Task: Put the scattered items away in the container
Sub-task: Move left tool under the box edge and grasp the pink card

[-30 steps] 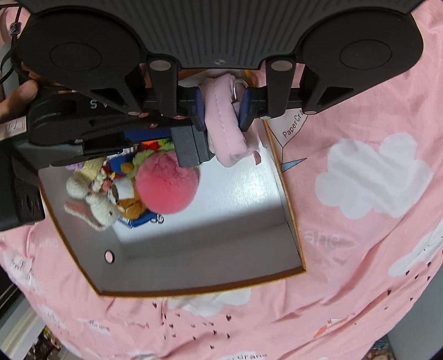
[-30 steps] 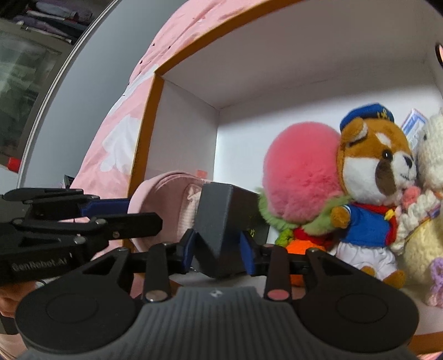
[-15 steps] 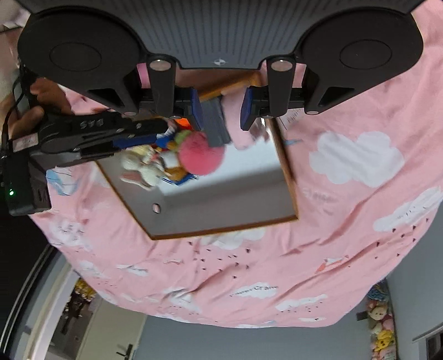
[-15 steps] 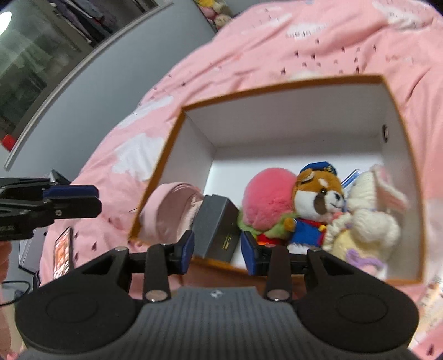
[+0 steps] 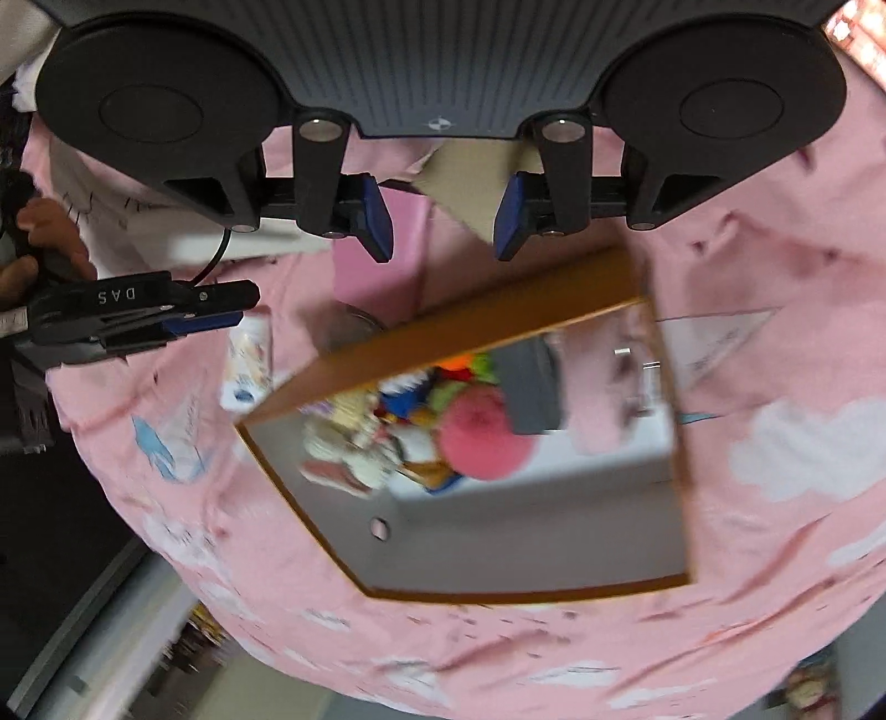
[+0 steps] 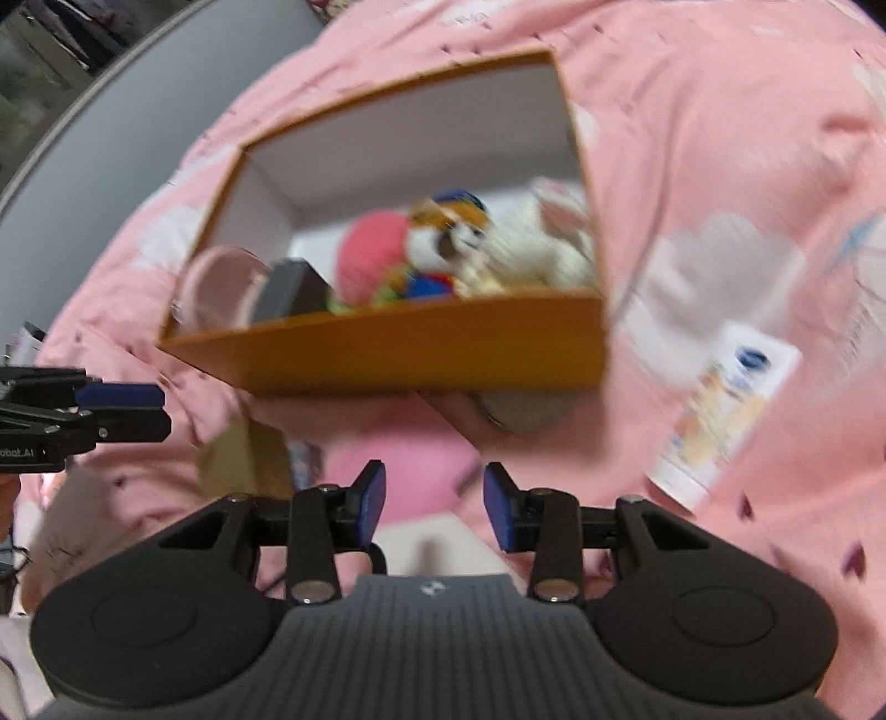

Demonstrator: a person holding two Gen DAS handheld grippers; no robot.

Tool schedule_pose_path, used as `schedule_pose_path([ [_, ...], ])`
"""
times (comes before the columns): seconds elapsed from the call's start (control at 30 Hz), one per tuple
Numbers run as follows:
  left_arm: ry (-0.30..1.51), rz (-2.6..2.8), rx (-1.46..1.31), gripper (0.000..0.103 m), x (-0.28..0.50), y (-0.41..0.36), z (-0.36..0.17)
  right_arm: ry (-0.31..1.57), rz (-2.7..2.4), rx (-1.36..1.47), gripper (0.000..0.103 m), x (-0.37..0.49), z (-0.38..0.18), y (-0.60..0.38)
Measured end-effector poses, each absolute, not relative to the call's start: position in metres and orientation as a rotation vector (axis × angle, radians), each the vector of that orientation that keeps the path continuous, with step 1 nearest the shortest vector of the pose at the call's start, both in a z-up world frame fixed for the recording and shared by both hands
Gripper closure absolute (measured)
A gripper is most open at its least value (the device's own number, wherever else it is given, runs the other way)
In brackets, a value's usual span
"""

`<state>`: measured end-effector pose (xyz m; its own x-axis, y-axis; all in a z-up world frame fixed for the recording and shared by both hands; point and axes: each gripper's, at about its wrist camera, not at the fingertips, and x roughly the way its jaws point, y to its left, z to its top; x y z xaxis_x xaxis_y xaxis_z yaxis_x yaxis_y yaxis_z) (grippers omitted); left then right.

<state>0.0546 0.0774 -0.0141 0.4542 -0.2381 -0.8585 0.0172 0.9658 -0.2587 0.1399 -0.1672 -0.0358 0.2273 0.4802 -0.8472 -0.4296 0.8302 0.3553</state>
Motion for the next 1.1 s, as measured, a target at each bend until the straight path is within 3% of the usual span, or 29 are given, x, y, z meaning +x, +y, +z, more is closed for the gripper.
schedule_pose_path([
  [0.13,1.118,-0.219,-0.158,0.052,0.073,0.052,-0.029,1.188,0.560,0.021,0.053,0.141,-0.041,-0.186],
  [0.77,1.311,-0.197,-0.157,0.047,0.135,0.012,-0.111,1.272,0.496,0.140,0.050,0.194,-0.092,-0.194],
  [1.1,1.385,-0.224,-0.231,0.019,0.147,0.009,-0.139,1.293,0.513,0.146,0.050,0.191,-0.104,-0.196],
])
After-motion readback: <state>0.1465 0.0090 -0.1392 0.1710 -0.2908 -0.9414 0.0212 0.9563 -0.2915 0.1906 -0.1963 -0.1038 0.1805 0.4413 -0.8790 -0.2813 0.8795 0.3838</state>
